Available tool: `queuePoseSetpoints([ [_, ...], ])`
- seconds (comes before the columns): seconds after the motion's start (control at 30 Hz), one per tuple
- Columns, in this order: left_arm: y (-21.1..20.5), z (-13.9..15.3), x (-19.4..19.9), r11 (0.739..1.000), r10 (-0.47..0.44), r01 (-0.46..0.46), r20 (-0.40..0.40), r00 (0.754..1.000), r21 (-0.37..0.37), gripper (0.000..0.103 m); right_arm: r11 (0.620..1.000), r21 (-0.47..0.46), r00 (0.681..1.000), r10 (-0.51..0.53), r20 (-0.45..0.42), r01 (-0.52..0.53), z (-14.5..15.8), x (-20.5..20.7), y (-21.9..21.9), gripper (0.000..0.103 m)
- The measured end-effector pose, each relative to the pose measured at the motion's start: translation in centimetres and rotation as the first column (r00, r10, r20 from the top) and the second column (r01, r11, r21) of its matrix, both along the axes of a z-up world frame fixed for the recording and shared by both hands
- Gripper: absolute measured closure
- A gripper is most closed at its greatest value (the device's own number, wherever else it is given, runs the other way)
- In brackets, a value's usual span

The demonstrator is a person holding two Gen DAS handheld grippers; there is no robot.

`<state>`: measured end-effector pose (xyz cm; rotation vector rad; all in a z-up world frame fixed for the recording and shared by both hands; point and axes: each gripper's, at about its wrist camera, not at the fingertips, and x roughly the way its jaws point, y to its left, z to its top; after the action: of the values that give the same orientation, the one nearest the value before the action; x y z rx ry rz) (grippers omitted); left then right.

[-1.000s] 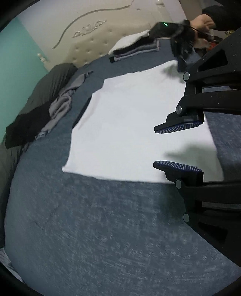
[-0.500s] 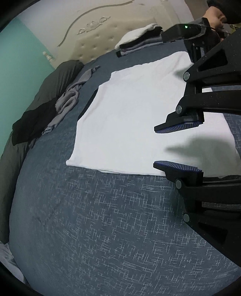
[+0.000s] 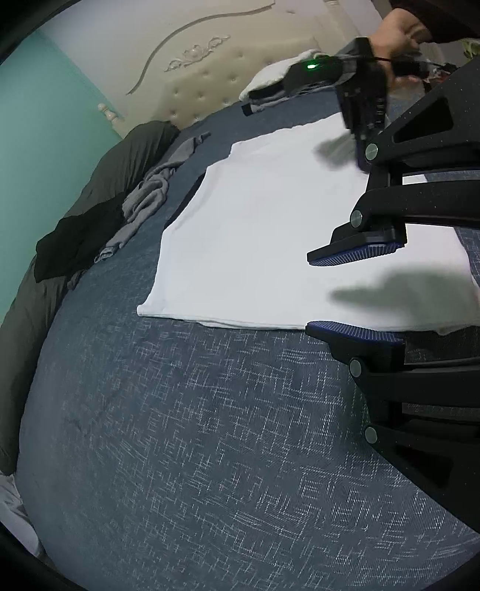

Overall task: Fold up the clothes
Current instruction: 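Press the right tool onto the bundle top while the left tool hovers at its edge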

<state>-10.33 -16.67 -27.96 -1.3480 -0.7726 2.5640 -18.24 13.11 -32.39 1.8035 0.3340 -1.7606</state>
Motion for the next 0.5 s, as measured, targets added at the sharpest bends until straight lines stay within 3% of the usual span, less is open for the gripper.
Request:
queuePoseSetpoints([
  [0.37,-0.9,-0.1,0.3,1.000,0.017,-0.017,0.006,1.000,-0.001,0.069,0.988,-0.020,0.986,-0.156,-0.054,0.155,-0.5,-6.0,-0.3,0.096],
  [0.5,-1.1,-0.2,0.2,1.000,0.026,-0.026,0.014,1.000,0.006,0.065,0.982,-0.055,0.980,-0.186,-0.065,0.182,0.5,-6.2,0.6,0.096],
])
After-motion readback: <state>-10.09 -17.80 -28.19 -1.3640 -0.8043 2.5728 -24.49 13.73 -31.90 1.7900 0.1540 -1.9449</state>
